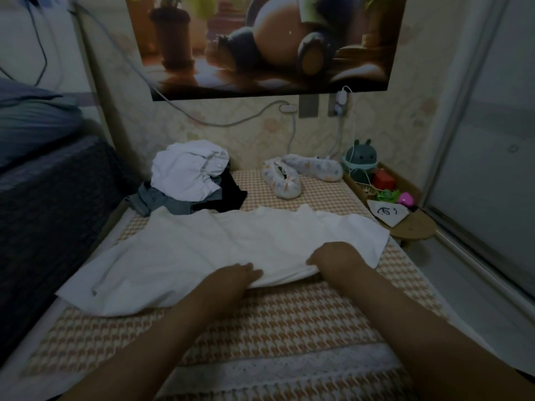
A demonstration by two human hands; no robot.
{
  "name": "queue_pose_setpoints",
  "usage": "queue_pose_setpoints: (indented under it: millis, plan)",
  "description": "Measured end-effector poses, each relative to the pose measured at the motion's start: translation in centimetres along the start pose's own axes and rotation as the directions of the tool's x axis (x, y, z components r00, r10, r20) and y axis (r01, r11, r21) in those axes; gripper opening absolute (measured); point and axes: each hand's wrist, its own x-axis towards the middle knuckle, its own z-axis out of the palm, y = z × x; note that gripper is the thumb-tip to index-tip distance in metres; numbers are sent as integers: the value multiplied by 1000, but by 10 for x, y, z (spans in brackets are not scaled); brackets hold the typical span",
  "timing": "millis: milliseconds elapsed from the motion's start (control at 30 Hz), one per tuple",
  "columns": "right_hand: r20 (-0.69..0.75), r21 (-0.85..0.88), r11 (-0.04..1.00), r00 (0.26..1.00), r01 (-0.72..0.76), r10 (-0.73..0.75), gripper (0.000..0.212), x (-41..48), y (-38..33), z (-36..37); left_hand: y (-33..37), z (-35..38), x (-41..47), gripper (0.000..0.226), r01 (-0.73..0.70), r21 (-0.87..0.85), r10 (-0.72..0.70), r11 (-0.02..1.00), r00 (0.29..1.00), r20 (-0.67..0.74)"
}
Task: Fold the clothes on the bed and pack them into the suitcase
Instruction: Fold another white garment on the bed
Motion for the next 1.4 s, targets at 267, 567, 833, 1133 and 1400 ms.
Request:
queue_pose_setpoints:
  millis: [267,567,833,1133,1400]
  plan:
    - [99,254,958,982,134,-163,73,-5,-49,-24,-23,-7,-38,41,-17,-455,-22,890,997,-79]
    - [-4,291,883,923,369,-384,71,17,-178,-24,-133,39,-111,46,710,-405,-811,576,556,-181]
    - [25,284,878,912,386,-409,66,29,-218,-13,-145,18,-132,12,140,-925,-864,354,427,-266]
    - [-248,484,810,940,331,-236,29,67,-209,-24,-162,24,-125,55,701,-163,-713,694,701,-17]
    - [-393,391,900,919,193,-26,30,152,-156,-24,-193,9,-18,52,418,-307,-474,855,870,-137]
